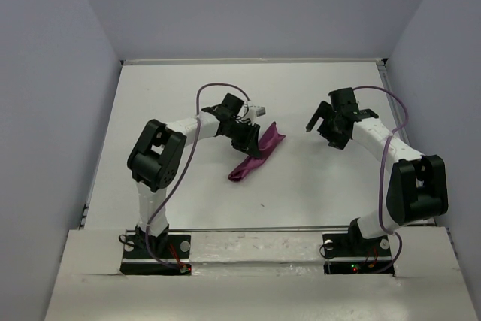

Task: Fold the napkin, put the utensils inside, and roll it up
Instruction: Roll the napkin at the center of the board.

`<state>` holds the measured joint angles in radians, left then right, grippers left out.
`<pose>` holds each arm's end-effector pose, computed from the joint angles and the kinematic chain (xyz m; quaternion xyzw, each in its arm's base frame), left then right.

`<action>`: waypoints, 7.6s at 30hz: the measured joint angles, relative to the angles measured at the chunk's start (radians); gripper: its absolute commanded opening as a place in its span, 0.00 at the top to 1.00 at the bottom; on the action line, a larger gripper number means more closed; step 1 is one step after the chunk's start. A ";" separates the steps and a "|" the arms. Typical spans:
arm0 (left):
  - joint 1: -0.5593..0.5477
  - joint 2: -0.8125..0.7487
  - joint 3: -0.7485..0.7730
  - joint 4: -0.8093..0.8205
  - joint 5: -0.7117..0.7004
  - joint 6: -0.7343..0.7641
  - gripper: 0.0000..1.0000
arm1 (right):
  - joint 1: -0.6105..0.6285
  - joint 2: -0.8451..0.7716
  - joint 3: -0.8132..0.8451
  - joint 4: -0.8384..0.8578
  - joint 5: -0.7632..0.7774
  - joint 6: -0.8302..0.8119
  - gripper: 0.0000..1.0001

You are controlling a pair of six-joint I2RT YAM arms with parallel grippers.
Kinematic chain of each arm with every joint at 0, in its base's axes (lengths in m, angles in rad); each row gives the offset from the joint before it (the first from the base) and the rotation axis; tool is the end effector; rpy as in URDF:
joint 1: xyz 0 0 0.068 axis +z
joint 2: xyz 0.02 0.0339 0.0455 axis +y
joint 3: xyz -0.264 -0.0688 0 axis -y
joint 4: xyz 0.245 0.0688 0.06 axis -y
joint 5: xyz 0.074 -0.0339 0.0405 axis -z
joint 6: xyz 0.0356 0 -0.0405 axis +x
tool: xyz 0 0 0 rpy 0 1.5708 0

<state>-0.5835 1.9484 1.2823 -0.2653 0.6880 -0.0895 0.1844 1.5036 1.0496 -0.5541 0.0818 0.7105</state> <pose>0.3277 -0.2434 0.1732 0.3213 0.8407 -0.3999 0.1736 0.3025 0.0535 0.2308 0.2606 0.9239 0.0846 0.2671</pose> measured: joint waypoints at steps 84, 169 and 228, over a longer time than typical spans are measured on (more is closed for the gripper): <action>0.261 0.036 -0.307 0.933 0.457 -0.726 1.00 | 0.000 -0.005 -0.026 0.051 -0.098 0.004 0.06; -0.149 -0.154 0.012 -0.089 -0.966 0.013 0.25 | 0.066 0.043 -0.023 0.099 -0.169 0.008 0.06; -0.162 -0.072 -0.013 -0.023 -0.977 0.084 0.88 | 0.078 0.048 -0.017 0.098 -0.169 0.012 0.06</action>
<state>-0.7452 1.8763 1.2694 -0.2886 -0.2886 -0.0055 0.2623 1.5513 1.0328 -0.4557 -0.0872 0.7223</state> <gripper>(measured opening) 0.197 0.939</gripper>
